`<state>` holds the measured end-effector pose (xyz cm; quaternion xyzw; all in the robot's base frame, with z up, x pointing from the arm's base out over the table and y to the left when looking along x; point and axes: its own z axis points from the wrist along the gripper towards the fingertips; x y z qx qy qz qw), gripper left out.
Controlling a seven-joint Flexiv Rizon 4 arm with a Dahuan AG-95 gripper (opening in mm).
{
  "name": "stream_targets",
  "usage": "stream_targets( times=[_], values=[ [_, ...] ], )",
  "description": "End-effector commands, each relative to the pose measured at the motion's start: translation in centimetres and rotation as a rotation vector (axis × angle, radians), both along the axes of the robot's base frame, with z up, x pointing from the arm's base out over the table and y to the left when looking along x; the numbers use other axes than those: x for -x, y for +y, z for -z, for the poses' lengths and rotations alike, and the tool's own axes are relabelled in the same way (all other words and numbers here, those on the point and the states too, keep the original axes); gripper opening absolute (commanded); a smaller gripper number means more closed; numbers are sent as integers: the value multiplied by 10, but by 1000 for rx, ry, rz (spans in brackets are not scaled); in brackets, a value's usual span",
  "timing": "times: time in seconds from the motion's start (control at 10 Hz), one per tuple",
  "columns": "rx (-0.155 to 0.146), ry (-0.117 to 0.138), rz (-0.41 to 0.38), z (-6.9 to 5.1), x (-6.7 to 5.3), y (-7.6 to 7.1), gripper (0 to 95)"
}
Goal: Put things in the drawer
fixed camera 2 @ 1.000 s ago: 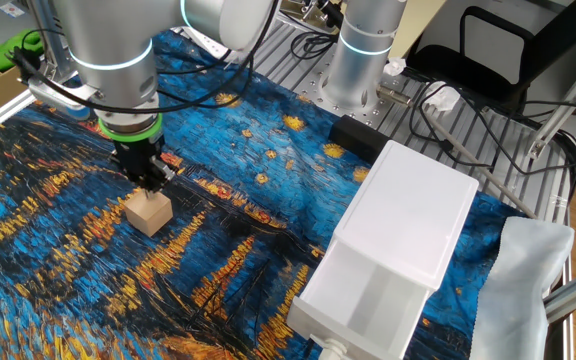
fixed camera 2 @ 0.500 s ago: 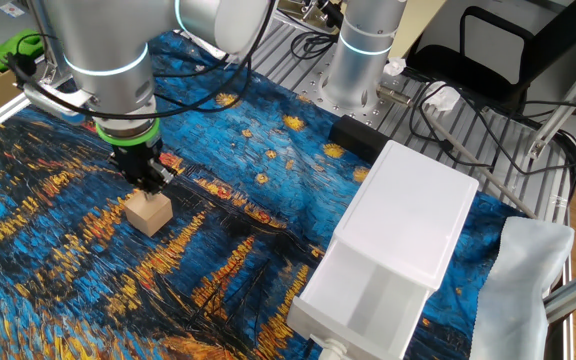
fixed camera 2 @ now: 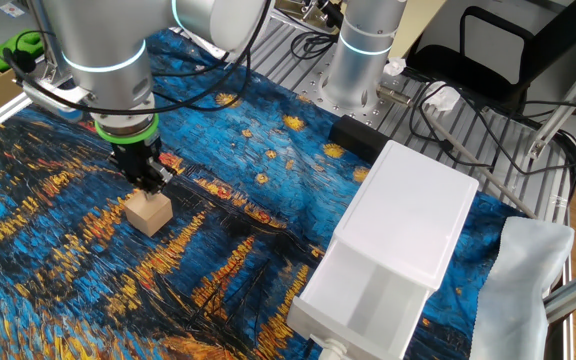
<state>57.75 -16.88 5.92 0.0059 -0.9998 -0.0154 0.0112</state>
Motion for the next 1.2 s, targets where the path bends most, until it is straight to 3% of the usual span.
stream_targets(
  times=[0.1, 0.5, 0.6, 0.7, 0.8, 0.9, 1.0, 1.1, 1.2],
  values=[
    [3, -9, 4, -1, 2, 0, 0],
    [24, 1, 6, -1, 2, 0, 0],
    [68, 22, 18, -1, 2, 0, 190],
    [68, 22, 18, -1, 2, 0, 190],
    [78, 27, 36, -1, 2, 0, 570],
    [79, 46, 43, -1, 2, 0, 760],
    [80, 49, 53, -1, 2, 0, 760],
    [78, 53, 65, -1, 2, 0, 950],
    [78, 63, 72, -1, 2, 0, 950]
  ],
)
